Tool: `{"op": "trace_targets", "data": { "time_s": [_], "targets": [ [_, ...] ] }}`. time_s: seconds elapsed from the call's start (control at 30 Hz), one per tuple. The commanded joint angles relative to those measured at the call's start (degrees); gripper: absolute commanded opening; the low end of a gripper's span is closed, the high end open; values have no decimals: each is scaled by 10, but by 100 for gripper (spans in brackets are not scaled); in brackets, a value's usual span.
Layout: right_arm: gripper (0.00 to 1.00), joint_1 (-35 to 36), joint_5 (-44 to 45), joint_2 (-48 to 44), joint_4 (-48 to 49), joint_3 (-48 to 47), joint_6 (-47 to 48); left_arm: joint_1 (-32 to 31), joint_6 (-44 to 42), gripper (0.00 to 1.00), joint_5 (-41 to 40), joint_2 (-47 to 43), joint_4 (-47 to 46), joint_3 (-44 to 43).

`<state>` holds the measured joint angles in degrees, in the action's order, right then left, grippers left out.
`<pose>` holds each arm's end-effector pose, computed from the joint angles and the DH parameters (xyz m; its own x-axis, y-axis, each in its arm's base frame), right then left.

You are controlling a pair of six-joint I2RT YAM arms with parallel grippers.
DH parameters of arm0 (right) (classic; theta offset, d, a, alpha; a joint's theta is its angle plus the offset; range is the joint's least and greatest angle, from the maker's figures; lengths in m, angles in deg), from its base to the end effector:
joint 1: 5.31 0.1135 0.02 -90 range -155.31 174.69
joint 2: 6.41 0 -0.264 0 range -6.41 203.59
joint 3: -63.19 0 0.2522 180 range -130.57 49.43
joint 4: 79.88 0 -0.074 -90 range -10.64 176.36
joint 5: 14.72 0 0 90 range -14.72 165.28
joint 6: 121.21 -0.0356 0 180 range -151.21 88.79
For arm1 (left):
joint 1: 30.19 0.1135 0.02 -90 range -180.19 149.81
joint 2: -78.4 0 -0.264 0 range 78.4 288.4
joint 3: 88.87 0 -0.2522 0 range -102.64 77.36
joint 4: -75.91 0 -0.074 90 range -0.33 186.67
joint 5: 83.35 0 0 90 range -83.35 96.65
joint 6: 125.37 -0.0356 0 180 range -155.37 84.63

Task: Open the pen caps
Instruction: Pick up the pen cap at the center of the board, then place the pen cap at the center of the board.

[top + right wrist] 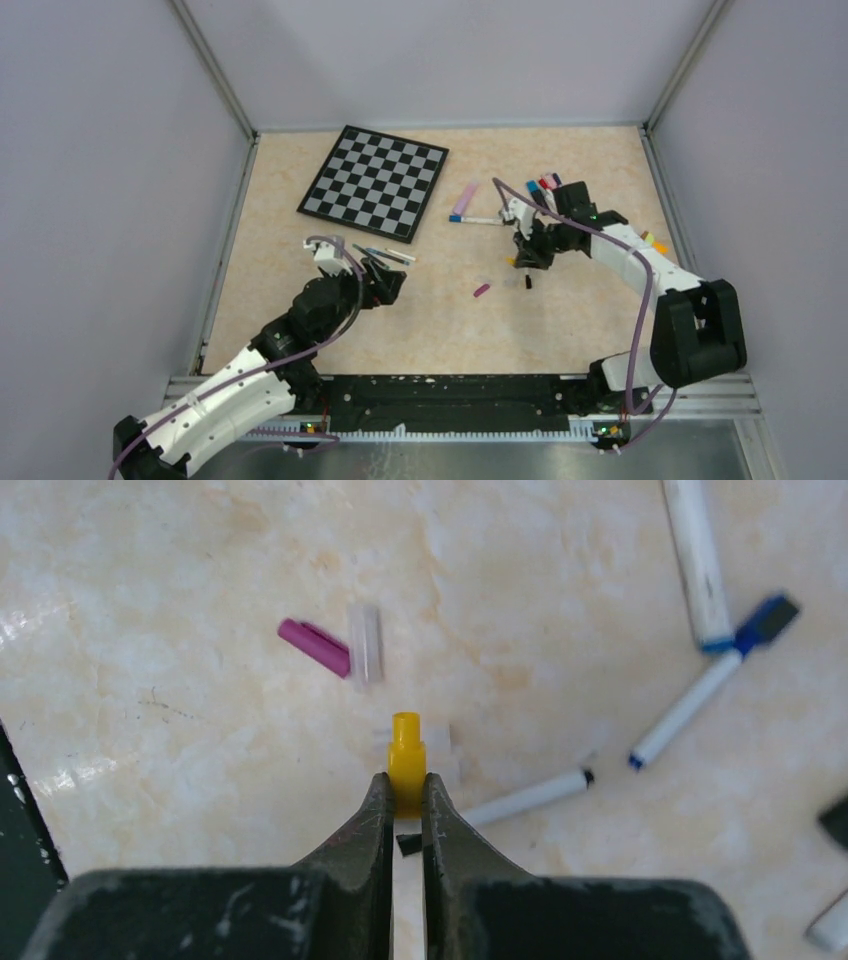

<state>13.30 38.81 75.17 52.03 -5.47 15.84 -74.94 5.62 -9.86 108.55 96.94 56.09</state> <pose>0.2557 0.1084 0.2285 -0.1772 -0.6807 -0.7108 -0.9676 0.2523 -0.0005 0.1114 -0.0962 0.2375 -0.4646 -0.4250 -0.7769 0.2337 0.7874 -0.5704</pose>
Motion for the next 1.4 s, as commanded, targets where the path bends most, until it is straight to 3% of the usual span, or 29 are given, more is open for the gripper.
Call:
{"op": "trace_targets", "data": {
  "time_s": [0.0, 0.17, 0.43, 0.8, 1.13, 1.37],
  "targets": [
    [0, -72, 49, -42, 58, 58, -188, 3, 26, 99, 28, 10, -66, 13],
    [0, -90, 147, -71, 135, 122, -275, 3, 39, 99, 49, 38, -90, 10],
    [4, -96, 217, -7, 135, 117, -321, 3, 55, 99, 55, 36, -89, 12],
    [38, -97, 206, -8, 124, 114, -321, 3, 56, 99, 53, 32, -85, 14],
    [42, -97, 182, -19, 102, 84, -312, 3, 54, 99, 48, 29, -82, 15],
    [42, -97, 115, -13, 93, 49, -333, 3, 52, 99, 45, 32, -85, 14]
  ]
}}
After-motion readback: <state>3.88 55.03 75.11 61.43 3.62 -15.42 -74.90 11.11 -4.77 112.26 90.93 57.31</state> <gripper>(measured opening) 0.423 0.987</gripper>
